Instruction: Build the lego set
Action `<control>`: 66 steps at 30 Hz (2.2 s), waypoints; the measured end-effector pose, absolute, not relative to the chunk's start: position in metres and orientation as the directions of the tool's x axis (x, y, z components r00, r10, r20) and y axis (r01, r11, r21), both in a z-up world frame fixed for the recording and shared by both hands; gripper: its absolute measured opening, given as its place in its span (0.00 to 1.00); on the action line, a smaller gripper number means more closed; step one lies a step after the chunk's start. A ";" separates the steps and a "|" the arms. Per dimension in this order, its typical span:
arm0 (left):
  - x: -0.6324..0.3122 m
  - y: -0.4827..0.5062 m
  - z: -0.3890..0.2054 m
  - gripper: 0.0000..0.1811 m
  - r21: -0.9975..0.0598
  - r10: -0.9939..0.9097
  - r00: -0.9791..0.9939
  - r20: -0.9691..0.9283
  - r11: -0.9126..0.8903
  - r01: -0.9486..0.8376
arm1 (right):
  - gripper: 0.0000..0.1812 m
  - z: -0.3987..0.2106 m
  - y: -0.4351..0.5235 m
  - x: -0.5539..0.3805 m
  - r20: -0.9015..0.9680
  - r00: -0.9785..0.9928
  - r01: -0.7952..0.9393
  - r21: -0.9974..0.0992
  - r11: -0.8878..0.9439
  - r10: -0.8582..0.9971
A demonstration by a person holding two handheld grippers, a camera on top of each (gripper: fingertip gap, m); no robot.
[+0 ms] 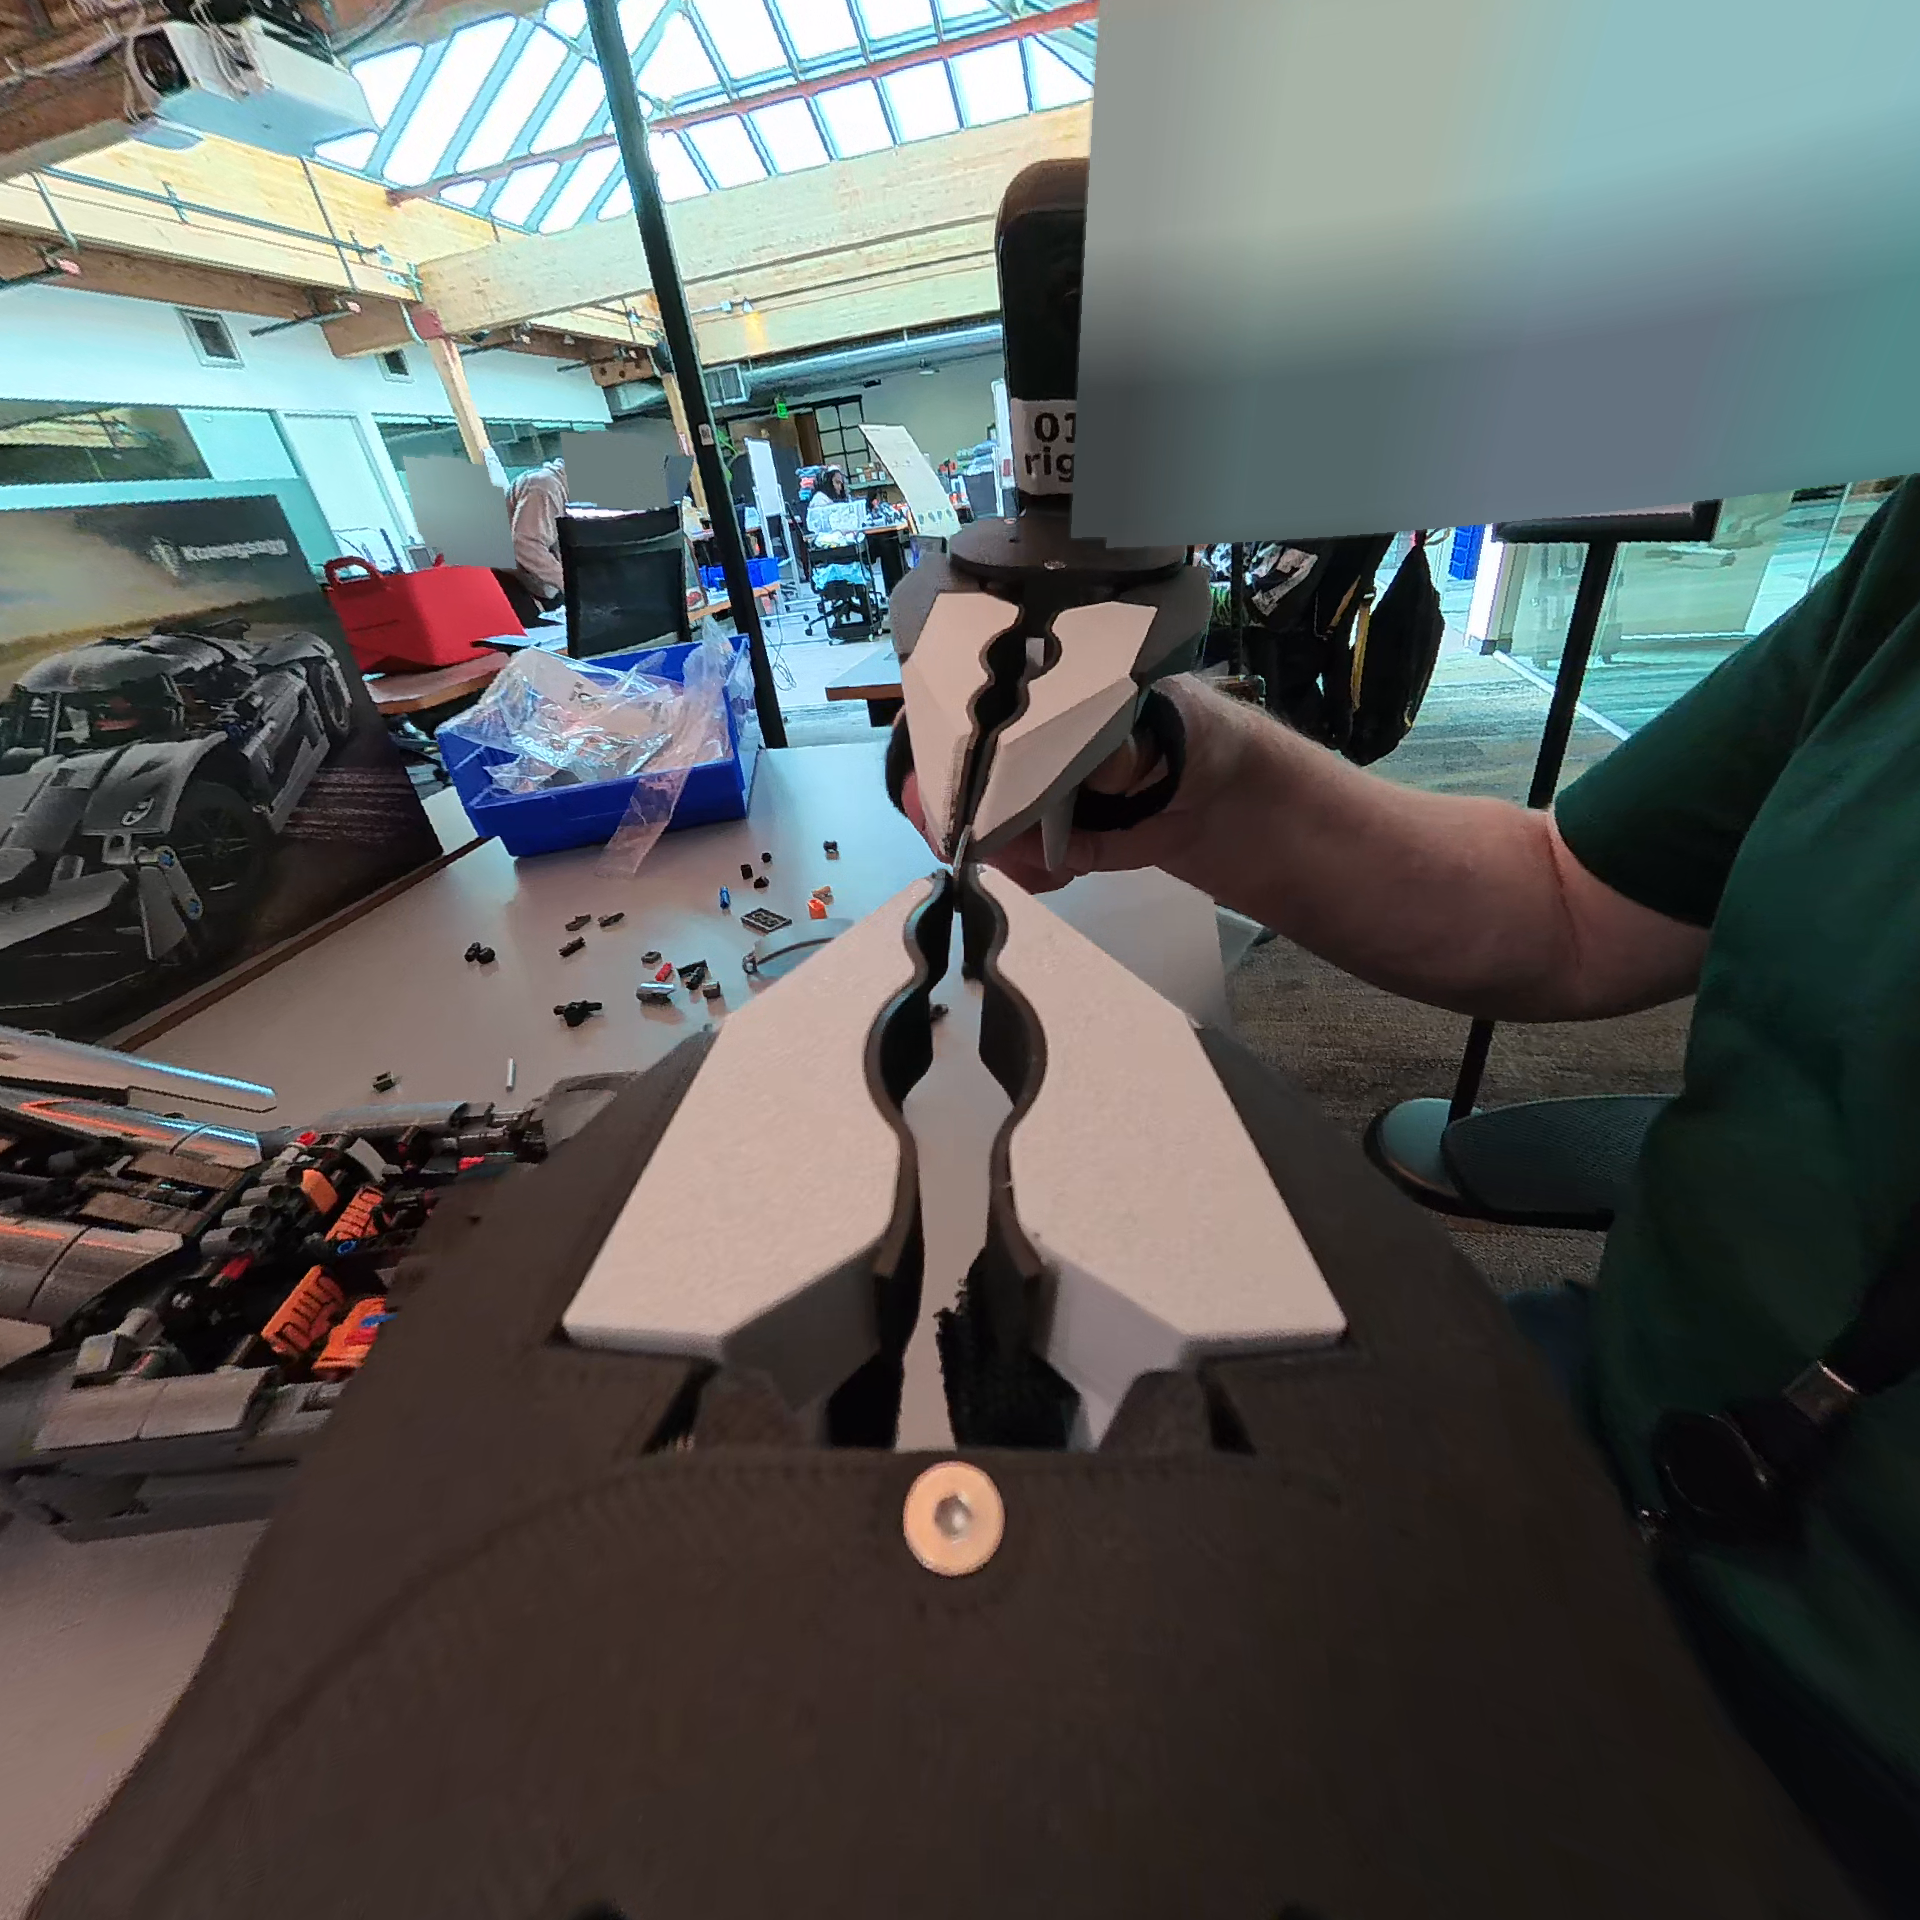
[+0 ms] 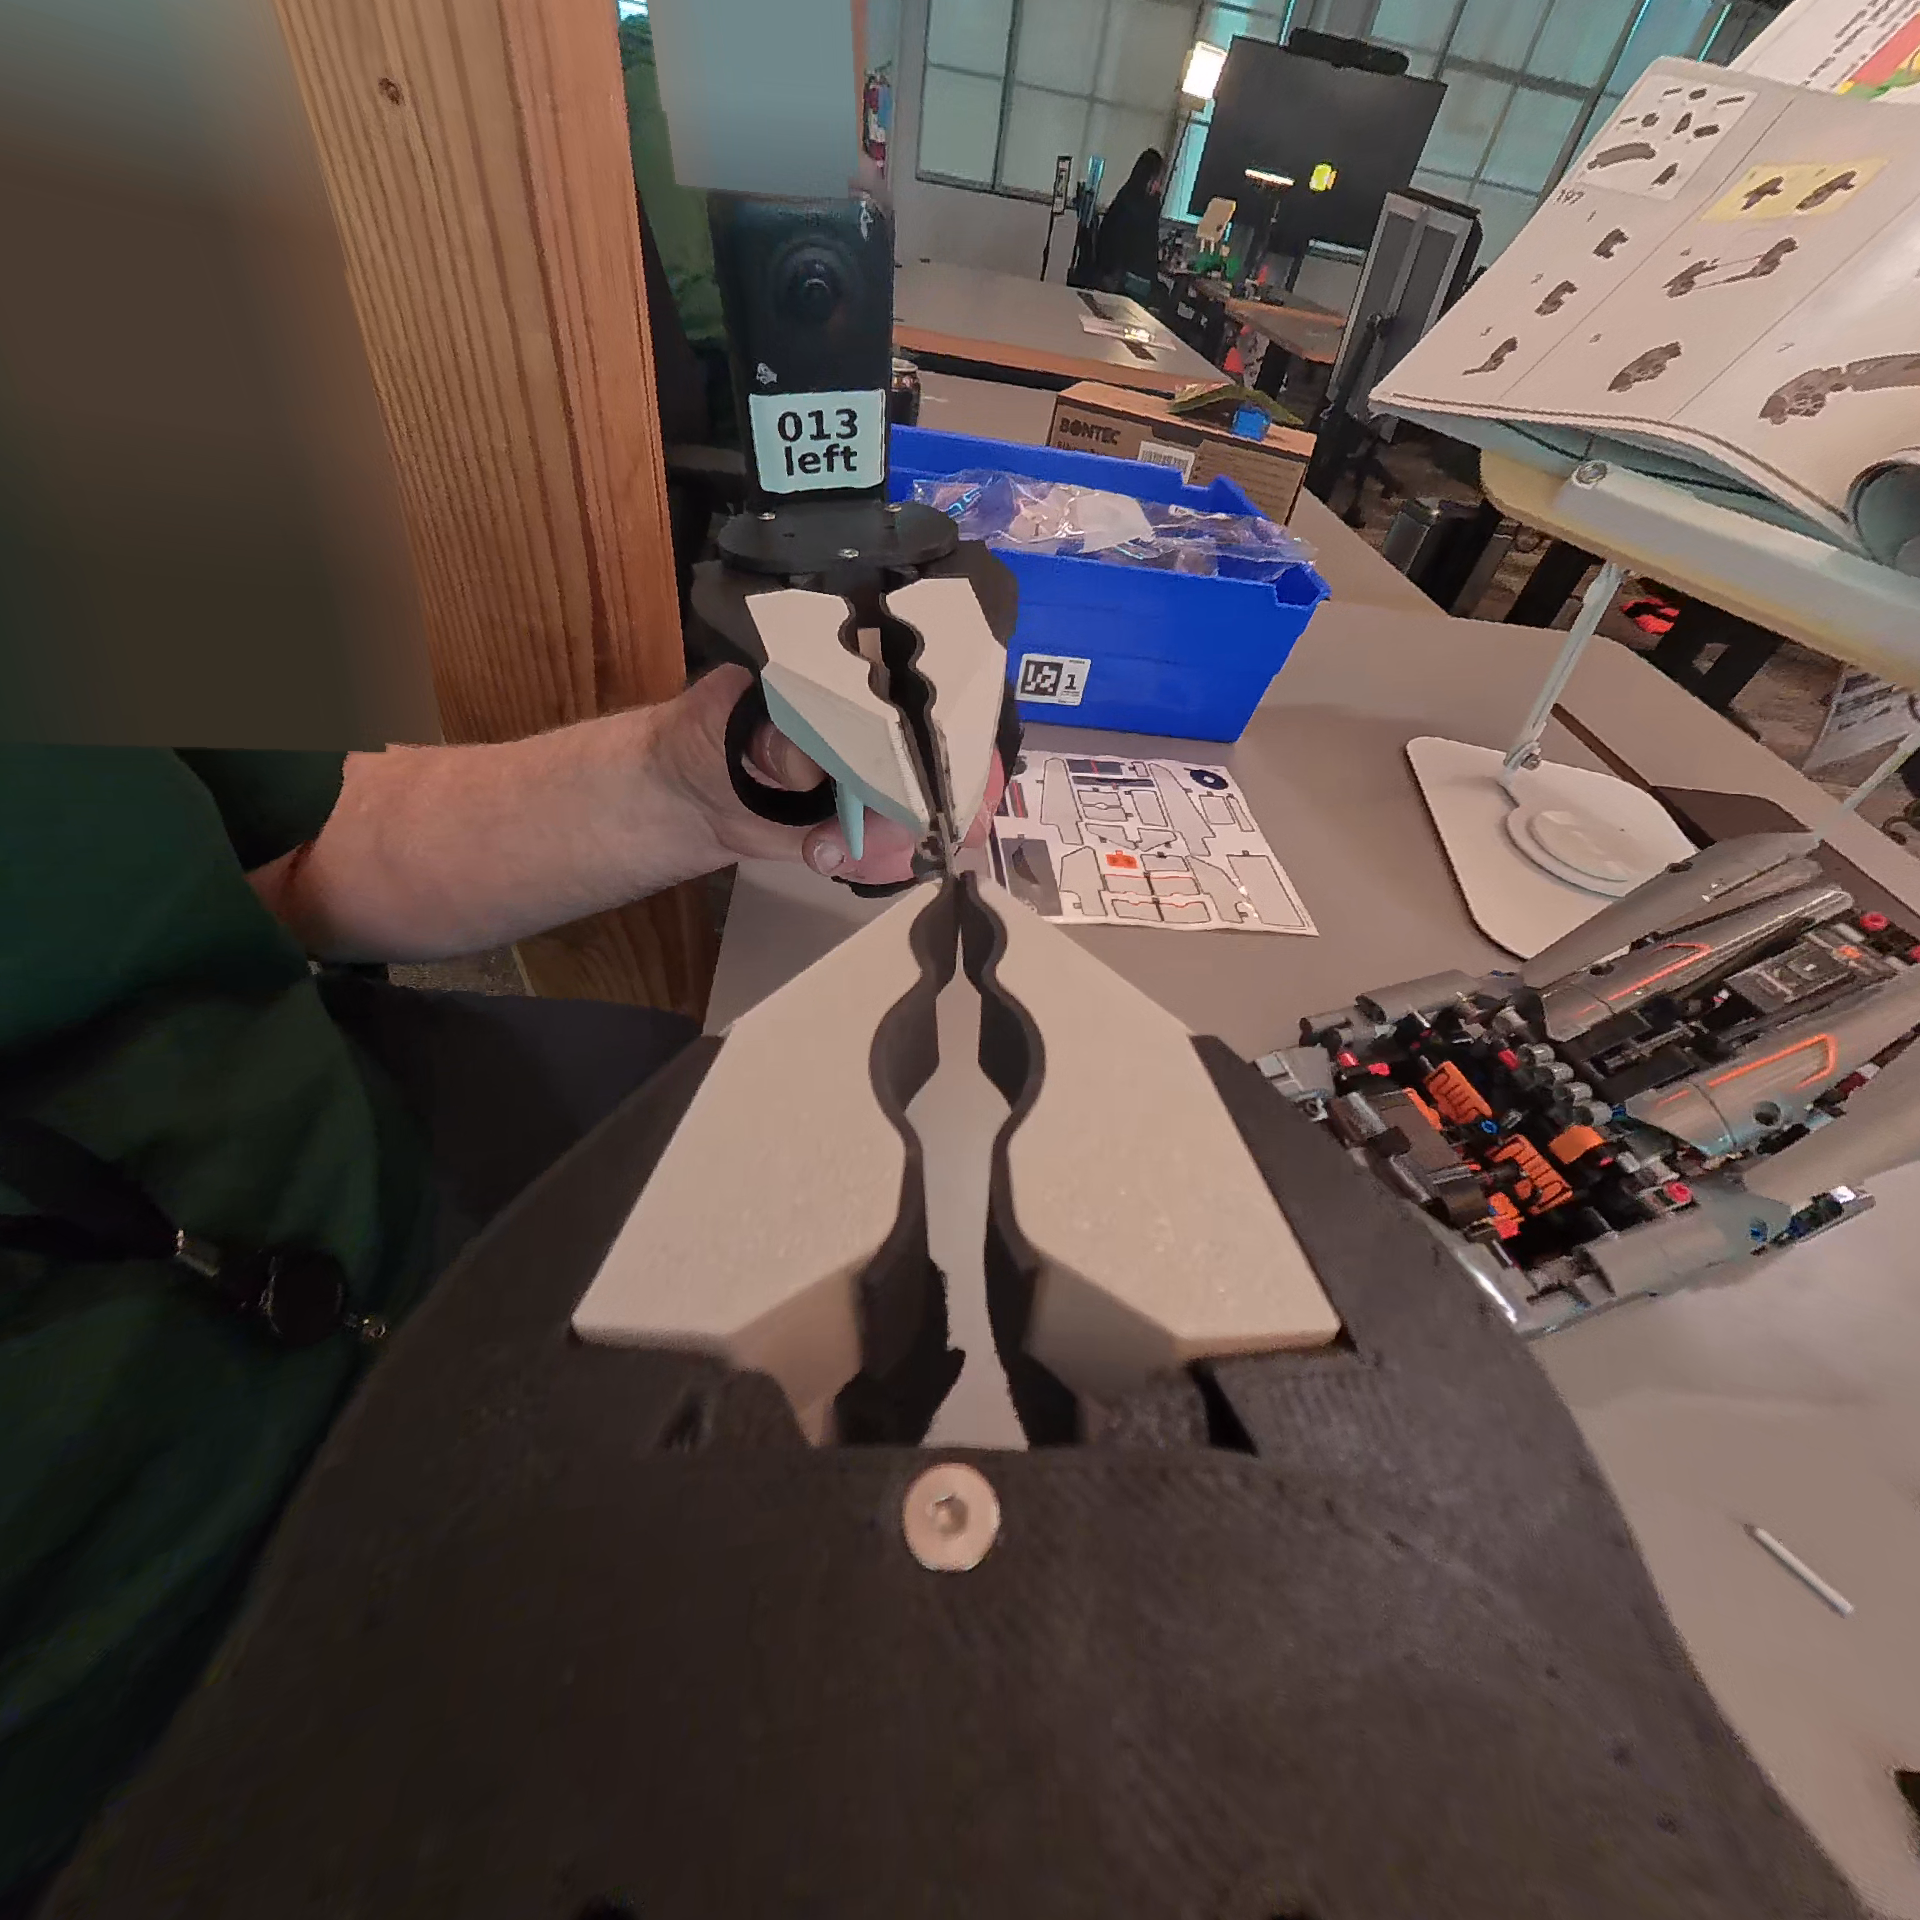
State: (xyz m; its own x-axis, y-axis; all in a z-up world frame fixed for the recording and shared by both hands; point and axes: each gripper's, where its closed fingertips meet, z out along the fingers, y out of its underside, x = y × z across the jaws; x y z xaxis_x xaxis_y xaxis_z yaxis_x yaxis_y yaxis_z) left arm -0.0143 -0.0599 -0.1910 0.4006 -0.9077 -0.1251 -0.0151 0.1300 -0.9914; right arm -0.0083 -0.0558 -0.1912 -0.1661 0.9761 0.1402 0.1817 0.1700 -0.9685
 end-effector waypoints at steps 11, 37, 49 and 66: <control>0.003 -0.073 -0.228 0.00 -0.987 -0.913 0.391 -0.119 0.065 -0.150 | 0.00 -0.226 -0.069 0.008 0.091 -0.170 0.237 -0.963 0.130 0.981; 0.011 -0.082 -0.283 0.00 -0.902 -0.883 0.410 -0.229 0.034 -0.431 | 0.00 -0.268 -0.079 0.014 0.030 -0.190 0.292 -0.953 0.085 0.981; 0.009 -0.082 -0.289 0.00 -0.885 -0.882 0.408 -0.236 0.022 -0.465 | 0.00 -0.276 -0.079 0.013 0.030 -0.188 0.314 -0.945 0.089 0.982; 0.008 -0.081 -0.296 0.00 -0.863 -0.880 0.404 -0.248 0.011 -0.506 | 0.00 -0.294 -0.077 0.014 0.056 -0.190 0.428 -0.894 0.134 0.980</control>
State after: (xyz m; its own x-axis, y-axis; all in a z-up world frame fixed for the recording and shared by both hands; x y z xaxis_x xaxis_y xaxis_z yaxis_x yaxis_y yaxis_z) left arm 0.0082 -0.0813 -0.2959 0.4045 -0.8802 -0.2482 -0.5057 0.0109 -0.8626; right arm 0.0144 -0.0772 -0.2937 -0.1901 0.9802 0.0557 0.4285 0.1339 -0.8936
